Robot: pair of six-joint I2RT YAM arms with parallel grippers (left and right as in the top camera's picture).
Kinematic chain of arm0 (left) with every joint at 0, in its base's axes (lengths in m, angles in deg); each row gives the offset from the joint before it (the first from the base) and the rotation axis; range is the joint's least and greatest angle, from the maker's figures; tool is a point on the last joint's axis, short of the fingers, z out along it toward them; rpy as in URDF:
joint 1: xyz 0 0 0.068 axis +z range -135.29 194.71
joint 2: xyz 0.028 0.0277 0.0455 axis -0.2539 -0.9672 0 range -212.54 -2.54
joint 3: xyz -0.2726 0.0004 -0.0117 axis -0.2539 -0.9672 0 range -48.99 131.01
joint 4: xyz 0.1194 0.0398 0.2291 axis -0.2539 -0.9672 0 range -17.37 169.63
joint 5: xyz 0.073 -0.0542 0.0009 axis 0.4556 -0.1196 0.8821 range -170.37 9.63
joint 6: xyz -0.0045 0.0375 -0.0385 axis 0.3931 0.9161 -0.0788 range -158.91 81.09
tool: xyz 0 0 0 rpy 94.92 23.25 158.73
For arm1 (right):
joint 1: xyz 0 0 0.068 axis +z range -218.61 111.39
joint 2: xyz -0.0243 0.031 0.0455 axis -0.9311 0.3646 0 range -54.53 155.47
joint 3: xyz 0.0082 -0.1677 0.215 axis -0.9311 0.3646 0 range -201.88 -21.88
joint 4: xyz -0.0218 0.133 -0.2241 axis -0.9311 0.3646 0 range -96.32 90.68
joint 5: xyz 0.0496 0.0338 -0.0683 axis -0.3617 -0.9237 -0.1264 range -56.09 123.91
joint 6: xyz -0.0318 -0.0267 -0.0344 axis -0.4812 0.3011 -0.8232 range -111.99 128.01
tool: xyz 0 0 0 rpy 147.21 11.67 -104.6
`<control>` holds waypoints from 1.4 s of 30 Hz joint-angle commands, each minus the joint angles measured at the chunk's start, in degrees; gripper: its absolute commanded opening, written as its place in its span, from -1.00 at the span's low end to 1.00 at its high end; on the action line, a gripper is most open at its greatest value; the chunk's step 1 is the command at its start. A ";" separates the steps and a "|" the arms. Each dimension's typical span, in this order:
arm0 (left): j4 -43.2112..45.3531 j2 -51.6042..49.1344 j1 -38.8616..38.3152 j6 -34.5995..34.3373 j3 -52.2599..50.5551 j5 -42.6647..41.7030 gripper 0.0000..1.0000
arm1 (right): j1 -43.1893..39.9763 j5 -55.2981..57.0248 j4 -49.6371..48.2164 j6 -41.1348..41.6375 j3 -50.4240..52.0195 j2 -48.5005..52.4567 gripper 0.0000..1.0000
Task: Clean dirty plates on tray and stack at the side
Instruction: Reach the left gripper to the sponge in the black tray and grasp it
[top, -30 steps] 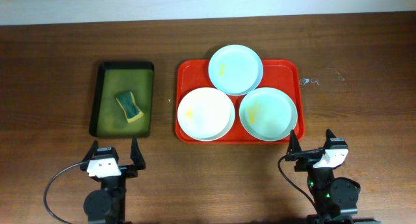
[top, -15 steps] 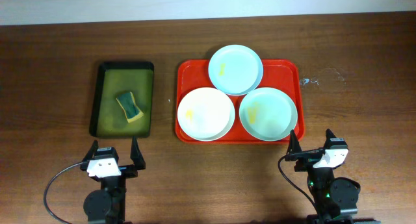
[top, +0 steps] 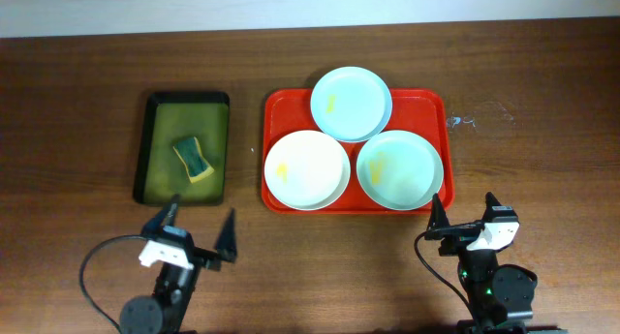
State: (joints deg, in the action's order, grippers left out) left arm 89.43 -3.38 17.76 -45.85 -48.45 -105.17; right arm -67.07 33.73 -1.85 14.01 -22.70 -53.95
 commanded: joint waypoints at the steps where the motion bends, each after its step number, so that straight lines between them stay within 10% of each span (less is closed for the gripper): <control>1: 18.73 0.44 0.04 -3.41 0.00 -36.22 0.98 | 0.33 0.48 0.13 0.02 0.50 -0.22 0.97; 6: 39.32 0.44 0.07 -3.74 2.34 -28.17 0.99 | 0.33 0.48 0.13 0.02 0.50 -0.22 0.97; 16: -25.57 -28.83 0.09 15.89 43.19 -16.79 0.98 | 0.33 0.48 0.13 0.02 0.50 -0.22 0.97; 19: -30.34 -41.97 0.11 15.85 51.91 -18.84 0.98 | 0.33 0.48 0.13 0.02 0.50 -0.22 0.97; 26: -46.93 -71.65 0.11 9.11 74.29 5.11 0.98 | 0.33 0.48 0.13 0.02 0.50 -0.22 0.97; 42: -50.69 -103.80 0.11 -13.42 80.30 33.00 0.98 | 0.33 0.48 0.13 0.02 0.50 -0.22 0.97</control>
State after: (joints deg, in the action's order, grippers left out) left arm 37.50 -104.12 17.74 -55.45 30.54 -75.29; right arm -67.07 33.73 -1.87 13.97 -22.70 -53.84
